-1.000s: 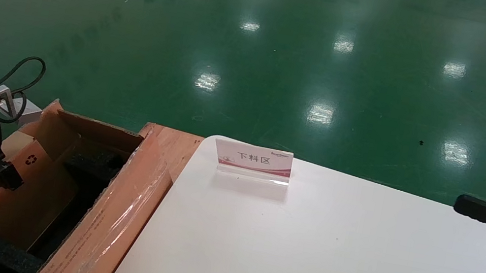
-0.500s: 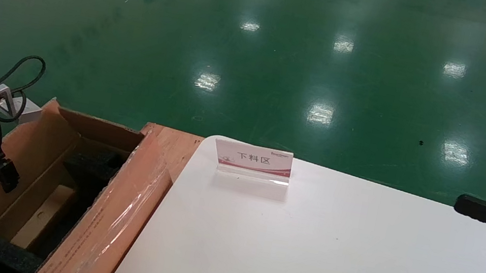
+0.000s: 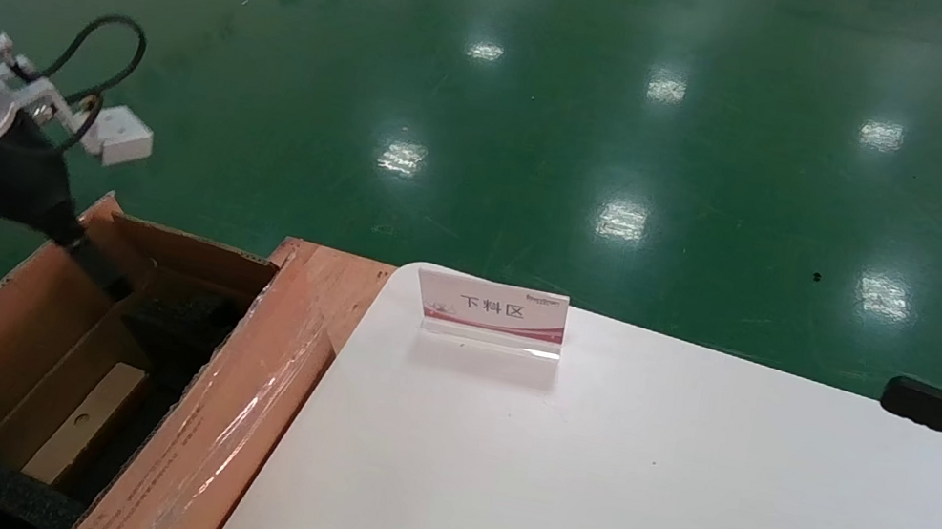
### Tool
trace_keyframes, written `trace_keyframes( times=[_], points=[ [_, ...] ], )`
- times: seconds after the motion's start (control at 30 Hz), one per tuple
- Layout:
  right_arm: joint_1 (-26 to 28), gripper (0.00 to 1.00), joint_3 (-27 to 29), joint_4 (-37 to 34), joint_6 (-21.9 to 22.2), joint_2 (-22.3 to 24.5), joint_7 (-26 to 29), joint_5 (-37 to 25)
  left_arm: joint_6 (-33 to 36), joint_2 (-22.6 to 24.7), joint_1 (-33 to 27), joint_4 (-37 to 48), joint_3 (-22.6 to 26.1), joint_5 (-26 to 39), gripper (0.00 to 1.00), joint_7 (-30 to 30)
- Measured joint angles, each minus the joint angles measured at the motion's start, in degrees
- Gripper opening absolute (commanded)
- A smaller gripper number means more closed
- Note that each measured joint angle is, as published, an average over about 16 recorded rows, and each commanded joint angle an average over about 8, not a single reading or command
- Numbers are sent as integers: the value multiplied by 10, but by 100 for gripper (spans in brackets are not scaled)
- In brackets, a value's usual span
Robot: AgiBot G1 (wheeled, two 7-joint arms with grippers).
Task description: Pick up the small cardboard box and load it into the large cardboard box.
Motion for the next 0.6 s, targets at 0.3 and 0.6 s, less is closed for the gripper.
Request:
trace_keyframes(
  times=[0.3, 0.6],
  points=[
    [0, 100, 0, 0, 0, 0, 0, 0, -33, -50, -87, -127, -39, -15, 100, 50],
    [0, 100, 0, 0, 0, 0, 0, 0, -31, -70, -58, -204, -143, -17, 100, 78]
  ],
)
